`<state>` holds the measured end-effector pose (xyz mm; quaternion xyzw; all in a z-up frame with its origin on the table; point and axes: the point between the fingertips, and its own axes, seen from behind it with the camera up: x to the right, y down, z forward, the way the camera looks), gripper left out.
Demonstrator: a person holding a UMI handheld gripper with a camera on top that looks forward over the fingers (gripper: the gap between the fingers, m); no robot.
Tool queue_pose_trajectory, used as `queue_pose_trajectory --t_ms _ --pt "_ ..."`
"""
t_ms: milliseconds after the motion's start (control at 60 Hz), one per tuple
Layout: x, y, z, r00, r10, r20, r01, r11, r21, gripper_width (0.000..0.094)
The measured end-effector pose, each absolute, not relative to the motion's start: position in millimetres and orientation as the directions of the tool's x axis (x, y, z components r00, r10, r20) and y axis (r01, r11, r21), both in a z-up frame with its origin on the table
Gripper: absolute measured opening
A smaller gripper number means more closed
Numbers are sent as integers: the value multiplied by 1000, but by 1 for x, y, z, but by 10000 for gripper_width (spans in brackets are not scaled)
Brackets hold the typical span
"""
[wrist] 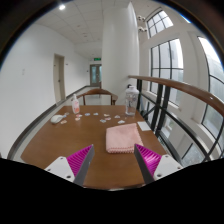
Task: Fold towel
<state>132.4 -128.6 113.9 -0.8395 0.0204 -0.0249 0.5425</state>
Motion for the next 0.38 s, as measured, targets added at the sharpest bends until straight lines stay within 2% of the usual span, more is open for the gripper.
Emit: queue_pose_trajectory --t_ms 167,283,383 --pt "114 -158 117 998 -35 57 39 -390 -920 841" --pt "137 -162 103 986 -78 148 104 -407 -907 838" --pt "130 -154 97 992 -45 117 93 -366 -926 841"
